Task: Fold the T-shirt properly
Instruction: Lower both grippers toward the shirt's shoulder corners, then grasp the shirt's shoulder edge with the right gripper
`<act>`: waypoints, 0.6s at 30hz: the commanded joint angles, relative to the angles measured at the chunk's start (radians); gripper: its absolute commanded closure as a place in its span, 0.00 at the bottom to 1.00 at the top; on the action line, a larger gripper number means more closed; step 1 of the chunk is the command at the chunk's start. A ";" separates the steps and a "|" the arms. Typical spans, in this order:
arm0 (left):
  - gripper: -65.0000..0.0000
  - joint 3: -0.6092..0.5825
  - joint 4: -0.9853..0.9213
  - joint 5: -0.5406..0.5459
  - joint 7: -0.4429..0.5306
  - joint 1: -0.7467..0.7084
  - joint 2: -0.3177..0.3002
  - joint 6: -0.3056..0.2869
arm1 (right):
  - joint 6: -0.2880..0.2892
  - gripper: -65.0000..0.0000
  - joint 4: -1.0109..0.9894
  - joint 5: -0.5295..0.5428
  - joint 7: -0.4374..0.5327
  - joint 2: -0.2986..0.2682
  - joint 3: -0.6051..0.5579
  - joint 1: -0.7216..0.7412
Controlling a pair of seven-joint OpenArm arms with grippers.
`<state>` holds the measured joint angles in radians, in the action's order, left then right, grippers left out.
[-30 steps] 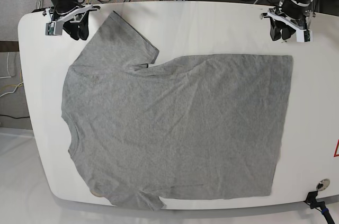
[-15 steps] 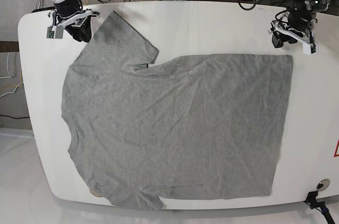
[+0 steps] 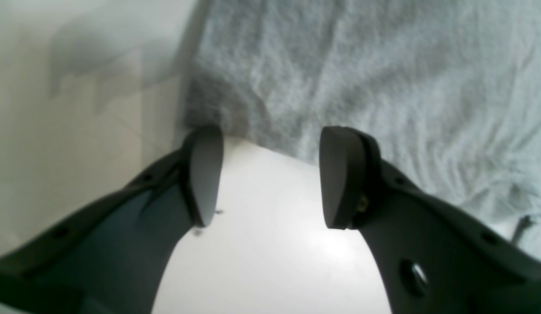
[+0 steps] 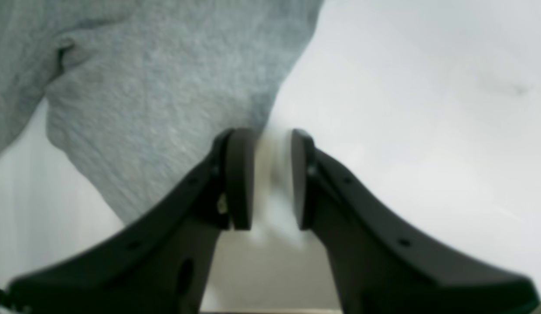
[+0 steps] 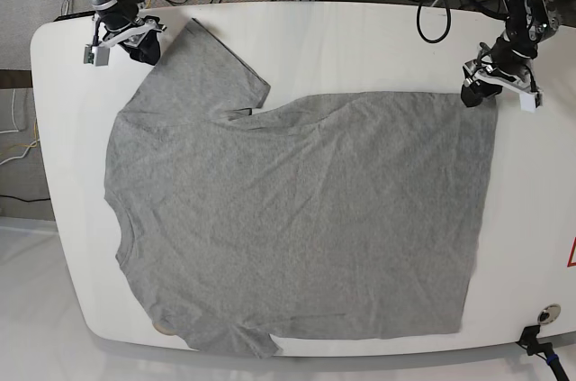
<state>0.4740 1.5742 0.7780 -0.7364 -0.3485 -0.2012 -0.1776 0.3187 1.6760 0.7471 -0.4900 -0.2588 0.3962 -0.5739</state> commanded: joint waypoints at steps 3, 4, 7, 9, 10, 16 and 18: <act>0.50 0.001 -0.004 0.016 -0.036 -0.003 -0.011 0.000 | 0.012 0.70 0.024 0.021 0.011 -0.011 0.005 -0.002; 0.50 0.001 -0.004 0.015 -0.039 -0.006 -0.007 -0.001 | 0.016 0.68 0.021 0.018 0.011 -0.011 0.006 -0.004; 0.51 -0.003 -0.004 0.016 -0.051 -0.005 0.000 -0.006 | 0.013 0.62 0.026 0.025 0.008 -0.011 0.005 -0.006; 0.51 0.000 -0.006 0.012 -0.053 -0.009 0.005 -0.007 | 0.014 0.61 0.029 0.032 0.007 -0.012 0.003 -0.004; 0.51 -0.004 -0.004 0.011 -0.054 -0.007 0.006 -0.010 | 0.013 0.61 0.030 0.030 0.004 -0.011 0.003 -0.001; 0.49 -0.007 -0.006 0.009 -0.059 -0.006 0.014 -0.016 | 0.016 0.62 0.018 0.025 -0.002 -0.011 -0.003 0.028; 0.53 -0.008 -0.005 0.004 -0.056 -0.007 0.015 -0.017 | 0.015 0.63 0.000 0.019 -0.003 -0.007 -0.004 0.047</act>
<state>0.4686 1.5669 0.8055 -0.7582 -0.3485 -0.1864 -0.2028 0.3222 1.6821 0.7639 -0.5064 -0.2581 0.3904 -0.5453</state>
